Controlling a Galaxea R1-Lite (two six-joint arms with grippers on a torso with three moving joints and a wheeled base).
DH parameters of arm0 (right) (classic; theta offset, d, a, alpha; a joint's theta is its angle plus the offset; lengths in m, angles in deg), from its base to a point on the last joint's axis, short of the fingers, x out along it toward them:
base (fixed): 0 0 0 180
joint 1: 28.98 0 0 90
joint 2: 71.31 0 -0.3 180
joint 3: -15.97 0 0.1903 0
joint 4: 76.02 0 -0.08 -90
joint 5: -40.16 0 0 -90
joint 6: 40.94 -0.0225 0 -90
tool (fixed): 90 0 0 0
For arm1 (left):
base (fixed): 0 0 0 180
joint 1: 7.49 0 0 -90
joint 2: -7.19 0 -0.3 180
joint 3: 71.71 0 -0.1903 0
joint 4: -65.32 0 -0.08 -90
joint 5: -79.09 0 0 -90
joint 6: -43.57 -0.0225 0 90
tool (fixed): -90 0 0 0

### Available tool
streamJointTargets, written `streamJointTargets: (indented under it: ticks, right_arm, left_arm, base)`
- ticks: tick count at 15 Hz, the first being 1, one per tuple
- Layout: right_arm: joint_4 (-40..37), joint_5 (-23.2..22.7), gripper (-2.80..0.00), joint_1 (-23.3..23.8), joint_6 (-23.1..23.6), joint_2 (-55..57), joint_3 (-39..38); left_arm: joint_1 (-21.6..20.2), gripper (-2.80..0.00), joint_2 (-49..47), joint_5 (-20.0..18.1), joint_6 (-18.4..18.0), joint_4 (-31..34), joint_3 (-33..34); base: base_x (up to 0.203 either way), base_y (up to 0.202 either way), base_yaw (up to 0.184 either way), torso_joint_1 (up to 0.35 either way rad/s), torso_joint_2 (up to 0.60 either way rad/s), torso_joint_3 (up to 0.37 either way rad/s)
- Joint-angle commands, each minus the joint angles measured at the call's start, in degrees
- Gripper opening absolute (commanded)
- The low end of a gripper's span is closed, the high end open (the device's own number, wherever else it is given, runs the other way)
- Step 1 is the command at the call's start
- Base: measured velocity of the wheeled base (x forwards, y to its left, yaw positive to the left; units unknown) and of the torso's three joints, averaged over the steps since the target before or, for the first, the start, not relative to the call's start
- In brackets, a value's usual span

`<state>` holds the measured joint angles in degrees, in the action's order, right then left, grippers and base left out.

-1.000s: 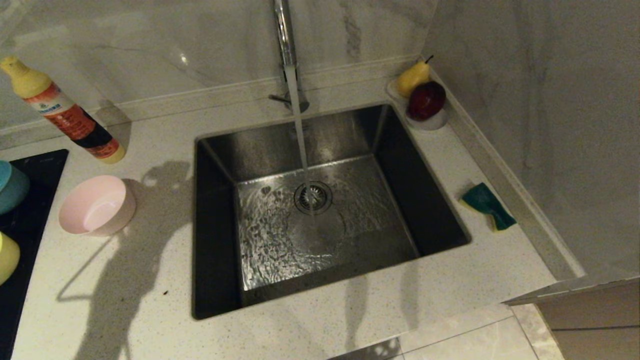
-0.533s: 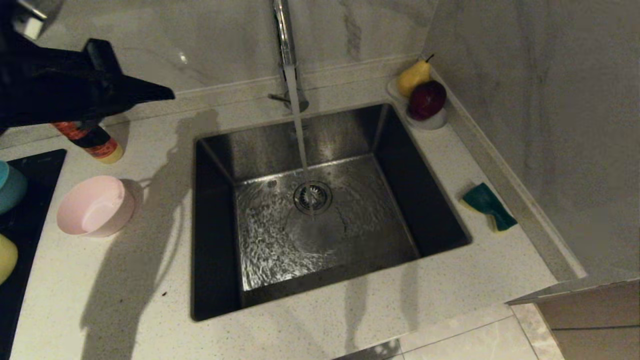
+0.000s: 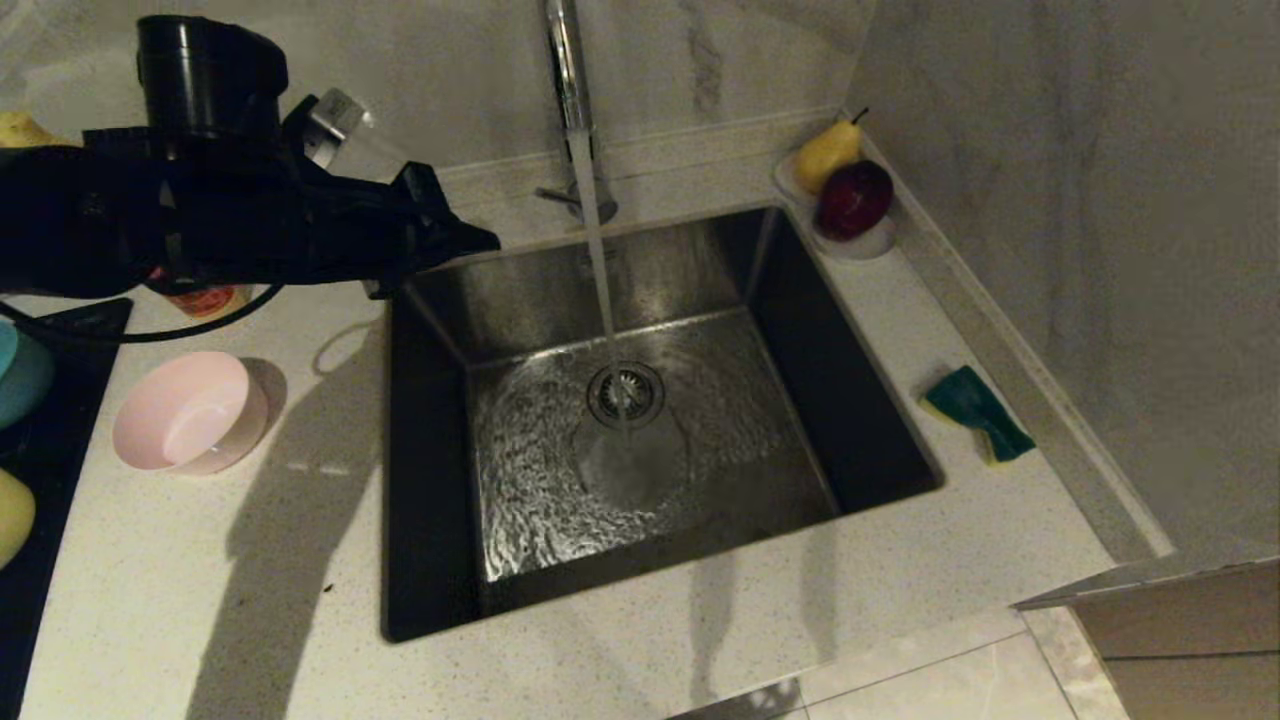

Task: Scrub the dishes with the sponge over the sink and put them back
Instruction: Turn off the faucet

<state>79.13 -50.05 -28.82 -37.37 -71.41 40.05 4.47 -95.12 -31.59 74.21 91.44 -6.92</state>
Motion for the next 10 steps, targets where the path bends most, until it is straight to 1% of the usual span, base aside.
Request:
streamJointTargets:
  ticks: [1,3,4,7,10]
  right_arm:
    - [-0.01,-0.06,-2.80,0.00,0.03,0.01,0.00]
    - [-0.01,-0.06,-2.80,0.02,0.03,0.01,0.00]
    - [-0.01,-0.06,-2.80,0.02,0.03,0.01,0.00]
    - [-0.01,-0.06,-2.80,0.02,0.03,0.01,0.00]
    - [-0.01,-0.06,-2.80,-0.02,0.03,0.01,0.00]
  left_arm:
    - [0.08,-2.80,-2.31,-0.23,1.89,-1.62,-0.09]
    - [0.16,-2.80,-3.43,-0.23,3.63,-4.50,-0.31]
    - [0.24,-2.80,-4.25,-0.23,3.92,-5.21,-0.80]
    - [0.52,-2.80,-5.20,-0.32,6.52,-6.66,-1.16]
    - [0.74,-2.80,-5.59,-0.85,7.06,-8.20,-1.32]
  base:
    - [0.000,0.000,0.000,0.000,0.00,0.000]
    - [0.000,0.000,0.000,0.000,0.00,0.000]
    - [0.000,0.000,0.000,0.000,0.00,0.000]
    - [0.000,0.000,0.000,0.000,0.00,0.000]
    - [0.000,0.000,0.000,0.000,0.00,0.000]
